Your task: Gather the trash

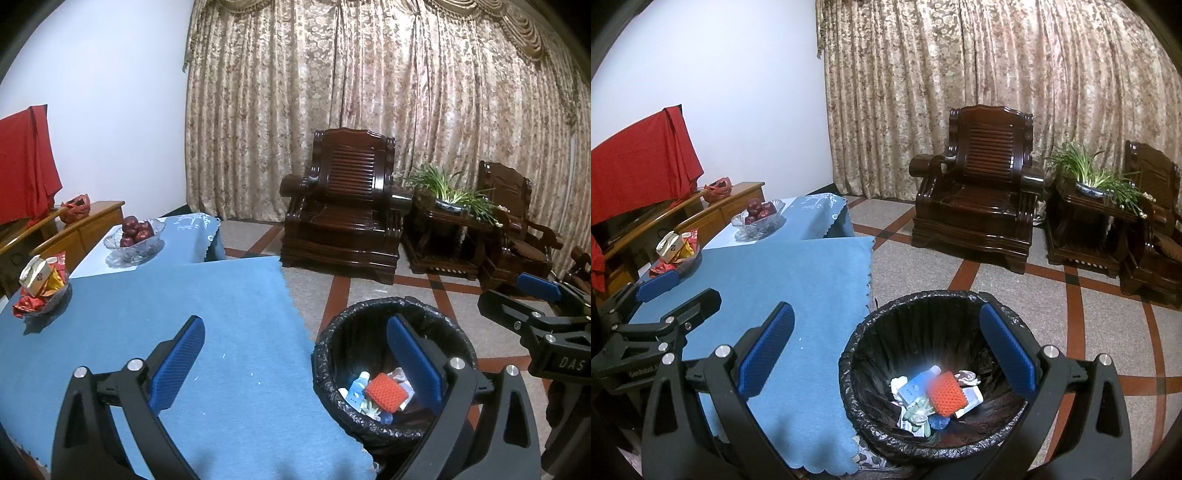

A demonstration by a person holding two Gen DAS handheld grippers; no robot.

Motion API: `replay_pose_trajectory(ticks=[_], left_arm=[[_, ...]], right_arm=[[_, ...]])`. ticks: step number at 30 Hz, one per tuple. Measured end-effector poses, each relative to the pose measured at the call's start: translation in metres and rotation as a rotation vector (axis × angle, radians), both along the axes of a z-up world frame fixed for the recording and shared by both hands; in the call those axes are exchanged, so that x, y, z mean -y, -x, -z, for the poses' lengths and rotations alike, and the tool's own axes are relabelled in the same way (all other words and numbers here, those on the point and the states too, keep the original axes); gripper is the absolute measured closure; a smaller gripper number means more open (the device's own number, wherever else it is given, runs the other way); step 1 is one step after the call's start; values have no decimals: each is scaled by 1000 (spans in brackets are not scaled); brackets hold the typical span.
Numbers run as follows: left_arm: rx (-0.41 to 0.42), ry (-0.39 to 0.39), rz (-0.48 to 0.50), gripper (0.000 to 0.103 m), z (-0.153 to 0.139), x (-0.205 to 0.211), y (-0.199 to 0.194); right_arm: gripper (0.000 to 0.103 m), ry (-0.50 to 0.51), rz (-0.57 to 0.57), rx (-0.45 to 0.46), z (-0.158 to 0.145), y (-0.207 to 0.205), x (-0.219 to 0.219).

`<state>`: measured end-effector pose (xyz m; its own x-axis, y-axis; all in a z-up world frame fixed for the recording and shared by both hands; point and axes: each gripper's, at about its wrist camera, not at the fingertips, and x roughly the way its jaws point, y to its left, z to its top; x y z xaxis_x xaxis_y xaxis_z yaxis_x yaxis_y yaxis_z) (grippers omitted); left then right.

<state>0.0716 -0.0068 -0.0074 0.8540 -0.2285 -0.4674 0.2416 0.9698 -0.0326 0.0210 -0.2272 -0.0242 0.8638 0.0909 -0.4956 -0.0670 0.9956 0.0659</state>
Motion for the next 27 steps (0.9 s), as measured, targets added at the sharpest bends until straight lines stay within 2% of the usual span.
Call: replay_pose_trajectory(ticks=[27], left_arm=[[-2,-4,-1,6,0,-2,1]], right_arm=[[5,-2,1,-5,3,0,-1]])
